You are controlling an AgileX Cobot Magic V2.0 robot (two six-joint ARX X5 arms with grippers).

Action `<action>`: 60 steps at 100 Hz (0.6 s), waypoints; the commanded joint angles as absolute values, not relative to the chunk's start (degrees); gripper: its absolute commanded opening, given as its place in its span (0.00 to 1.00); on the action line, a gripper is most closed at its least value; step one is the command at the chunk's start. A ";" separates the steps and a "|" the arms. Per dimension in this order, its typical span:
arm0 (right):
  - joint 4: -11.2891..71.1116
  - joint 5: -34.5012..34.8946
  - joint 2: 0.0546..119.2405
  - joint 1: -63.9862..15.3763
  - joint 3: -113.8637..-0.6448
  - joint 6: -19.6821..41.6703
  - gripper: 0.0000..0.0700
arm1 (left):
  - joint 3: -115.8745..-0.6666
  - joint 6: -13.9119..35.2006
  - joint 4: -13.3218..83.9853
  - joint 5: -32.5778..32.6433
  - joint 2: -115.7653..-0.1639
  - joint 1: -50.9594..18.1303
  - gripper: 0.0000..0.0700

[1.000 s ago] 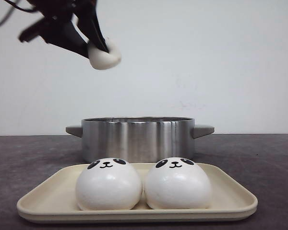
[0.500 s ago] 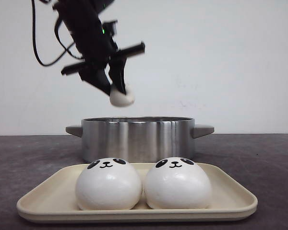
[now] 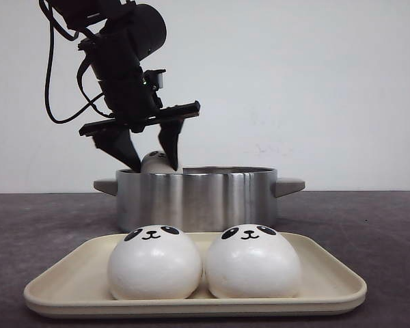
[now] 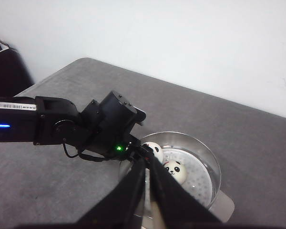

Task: Steam buns
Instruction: 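Open the left gripper to release the bun into the pot, withdraw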

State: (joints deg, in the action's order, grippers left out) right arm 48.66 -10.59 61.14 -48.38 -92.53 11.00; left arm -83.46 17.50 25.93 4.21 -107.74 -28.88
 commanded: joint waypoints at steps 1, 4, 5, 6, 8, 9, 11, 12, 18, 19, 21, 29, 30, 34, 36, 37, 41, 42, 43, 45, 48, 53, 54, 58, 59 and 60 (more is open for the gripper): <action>48.29 -10.55 61.69 -48.99 -93.49 11.99 0.01 | -84.84 17.10 25.85 4.23 -108.57 -29.21 0.75; 48.31 -10.55 61.69 -48.99 -93.49 11.97 0.01 | -84.84 17.12 26.04 4.12 -108.55 -29.21 0.75; 48.31 -10.55 61.69 -48.99 -93.49 11.97 0.01 | -84.86 17.10 26.11 4.01 -108.53 -29.21 0.75; 48.34 -10.55 61.69 -48.99 -93.49 11.99 0.01 | -84.86 17.12 26.20 3.97 -108.49 -29.21 0.75; 48.42 -10.55 61.69 -48.99 -93.49 11.97 0.01 | -84.86 17.12 26.30 3.86 -108.44 -29.21 0.75; 48.47 -10.55 61.69 -48.99 -93.49 11.99 0.01 | -84.88 17.12 26.35 3.84 -108.40 -29.21 0.75; 48.51 -10.55 61.69 -48.99 -93.47 11.97 0.01 | -84.93 17.12 26.55 3.84 -108.31 -29.21 0.75; 48.56 -10.55 61.71 -48.99 -93.47 11.97 0.01 | -84.97 17.12 26.65 3.84 -108.25 -29.21 0.75; 49.06 -10.59 61.71 -48.99 -93.45 11.97 0.01 | -85.58 17.15 27.73 3.84 -107.98 -29.21 0.75; 49.17 -10.59 61.71 -48.99 -93.43 11.97 0.01 | -85.76 17.15 27.99 3.84 -107.92 -29.21 0.74; 49.45 -10.61 61.73 -48.99 -93.43 11.97 0.01 | -86.11 17.15 28.53 3.84 -107.79 -29.23 0.74; 50.96 -11.14 61.78 -48.99 -93.27 11.75 0.01 | -87.72 17.12 31.16 3.86 -106.87 -29.28 0.73; 51.22 -11.18 61.78 -48.99 -93.23 11.70 0.01 | -87.92 17.12 31.42 3.86 -106.54 -29.28 0.73; 52.12 -11.62 61.84 -48.99 -92.84 11.60 0.01 | -88.14 17.12 31.79 3.86 -105.60 -29.39 0.73; 52.69 -11.86 61.87 -48.99 -92.58 11.60 0.01 | -88.16 17.12 31.79 3.86 -104.99 -29.45 0.72; 52.95 -12.01 61.87 -48.99 -92.44 11.60 0.01 | -88.16 17.15 31.79 3.86 -104.68 -29.50 0.72; 53.95 -12.16 61.87 -48.99 -91.64 11.57 0.01 | -88.16 17.12 32.01 3.88 -103.13 -29.67 0.70; 54.17 -12.16 61.87 -48.99 -91.39 11.57 0.01 | -88.16 17.12 32.05 3.88 -102.72 -29.69 0.69; 54.33 -12.16 61.87 -48.99 -91.09 11.57 0.01 | -88.16 17.12 32.08 3.86 -102.28 -29.74 0.68; 54.68 -12.16 61.87 -48.99 -90.48 11.60 0.01 | -88.16 17.10 32.10 3.88 -101.41 -29.80 0.66; 55.13 -12.16 61.87 -48.95 -89.43 11.68 0.01 | -88.16 17.02 32.16 3.88 -100.07 -30.02 0.65; 55.42 -12.14 61.87 -48.95 -87.22 12.10 0.01 | -88.16 16.56 32.23 3.88 -97.65 -30.44 0.62; 55.44 -12.12 61.87 -48.95 -86.72 12.25 0.01 | -88.16 16.43 32.23 3.90 -97.14 -30.52 0.62; 55.55 -12.10 61.87 -48.95 -84.62 13.41 0.01 | -88.16 16.01 32.32 3.88 -95.13 -30.94 0.62; 55.57 -12.10 61.87 -48.95 -84.07 13.74 0.01 | -88.16 16.01 32.36 3.86 -94.56 -31.07 0.62; 55.57 -12.10 61.87 -48.95 -83.50 14.11 0.01 | -88.16 16.01 32.40 3.84 -94.04 -31.18 0.62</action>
State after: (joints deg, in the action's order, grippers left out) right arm 55.51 -12.01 61.14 -48.36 -85.12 11.49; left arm -86.32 17.23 32.67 4.12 -96.07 -30.11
